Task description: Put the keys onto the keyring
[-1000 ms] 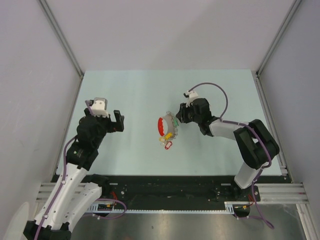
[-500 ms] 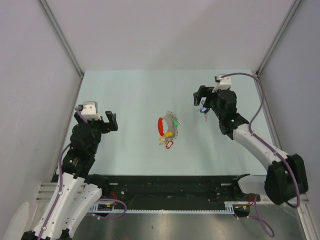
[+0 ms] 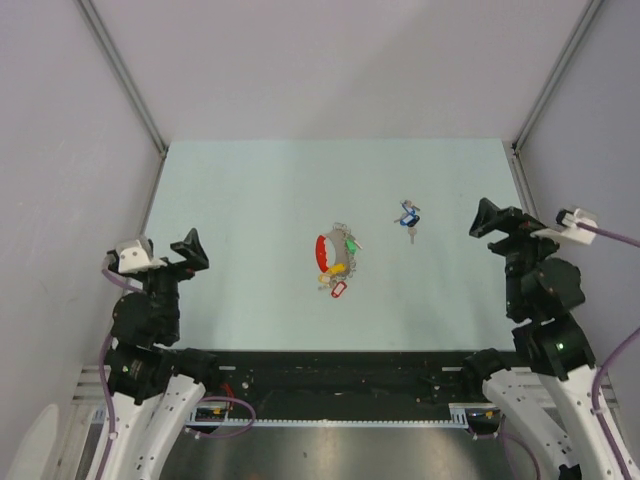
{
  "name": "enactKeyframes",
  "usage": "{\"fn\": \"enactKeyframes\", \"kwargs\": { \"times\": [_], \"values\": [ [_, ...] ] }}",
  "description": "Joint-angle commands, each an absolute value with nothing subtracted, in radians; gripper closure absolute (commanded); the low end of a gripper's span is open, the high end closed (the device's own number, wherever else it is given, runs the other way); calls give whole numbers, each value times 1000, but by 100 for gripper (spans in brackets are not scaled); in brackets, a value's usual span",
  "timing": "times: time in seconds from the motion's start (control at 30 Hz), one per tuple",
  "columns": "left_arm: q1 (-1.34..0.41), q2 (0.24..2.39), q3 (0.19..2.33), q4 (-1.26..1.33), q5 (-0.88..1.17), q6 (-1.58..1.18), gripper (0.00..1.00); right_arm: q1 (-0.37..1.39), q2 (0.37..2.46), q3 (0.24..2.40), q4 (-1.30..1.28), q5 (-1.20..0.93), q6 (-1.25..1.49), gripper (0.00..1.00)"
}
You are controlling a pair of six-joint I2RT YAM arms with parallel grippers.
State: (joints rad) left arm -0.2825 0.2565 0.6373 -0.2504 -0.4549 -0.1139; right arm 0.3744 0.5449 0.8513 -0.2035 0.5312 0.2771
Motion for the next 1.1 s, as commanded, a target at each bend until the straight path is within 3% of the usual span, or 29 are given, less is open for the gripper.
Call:
{"fn": "enactKeyframes", "kwargs": {
  "times": [0.0, 0.2, 0.47, 1.07],
  "values": [
    [-264, 198, 609, -181, -509, -129, 0, 374, 410, 834, -334, 546, 204, 0],
    [-250, 161, 584, -146, -502, -112, 0, 382, 289, 799, -397, 543, 130, 0],
    [-245, 156, 561, -130, -500, -117, 0, 417, 91, 661, -278, 497, 58, 0],
    [-210, 186, 558, -112, -451, -123, 0, 410, 109, 663, -290, 468, 71, 0]
  ]
}}
